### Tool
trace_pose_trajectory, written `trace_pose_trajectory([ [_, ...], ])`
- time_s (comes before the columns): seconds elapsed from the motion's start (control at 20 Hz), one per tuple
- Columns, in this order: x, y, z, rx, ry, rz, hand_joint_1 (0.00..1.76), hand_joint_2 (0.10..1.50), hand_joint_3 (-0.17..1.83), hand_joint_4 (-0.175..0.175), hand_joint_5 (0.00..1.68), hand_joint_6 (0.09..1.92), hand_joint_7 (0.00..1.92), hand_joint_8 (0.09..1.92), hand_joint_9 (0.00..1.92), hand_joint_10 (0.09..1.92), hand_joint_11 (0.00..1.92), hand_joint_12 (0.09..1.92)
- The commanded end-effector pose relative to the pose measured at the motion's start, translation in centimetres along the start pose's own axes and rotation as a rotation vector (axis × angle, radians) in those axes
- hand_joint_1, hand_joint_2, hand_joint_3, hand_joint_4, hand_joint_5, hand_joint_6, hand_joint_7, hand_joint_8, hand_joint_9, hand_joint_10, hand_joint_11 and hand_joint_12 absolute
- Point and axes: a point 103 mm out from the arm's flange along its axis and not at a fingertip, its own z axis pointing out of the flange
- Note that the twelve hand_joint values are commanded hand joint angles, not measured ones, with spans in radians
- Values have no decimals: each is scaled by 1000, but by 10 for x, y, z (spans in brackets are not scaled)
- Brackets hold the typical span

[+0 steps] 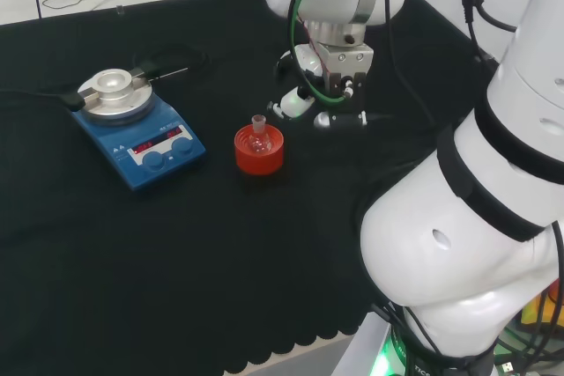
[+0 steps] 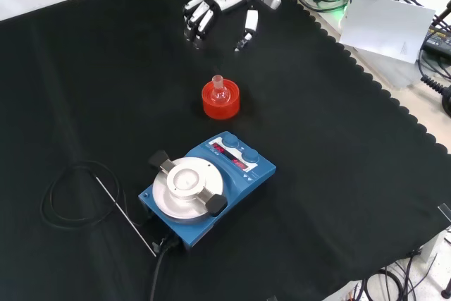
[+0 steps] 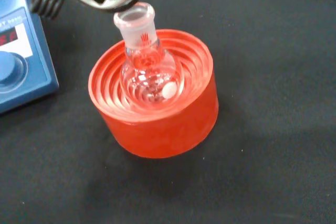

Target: Pick up the round-bottom flask.

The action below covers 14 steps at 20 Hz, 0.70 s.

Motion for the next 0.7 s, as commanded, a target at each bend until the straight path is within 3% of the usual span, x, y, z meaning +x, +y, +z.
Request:
trace_pose_trajectory([
  [0.05,4,11,14,-5,-1,-18,908,619,635,-6,595,330,238,631,459,657,55,1413],
  [0.7,7,30,30,-17,2,-42,935,584,657,-7,599,387,260,638,478,653,69,1411],
])
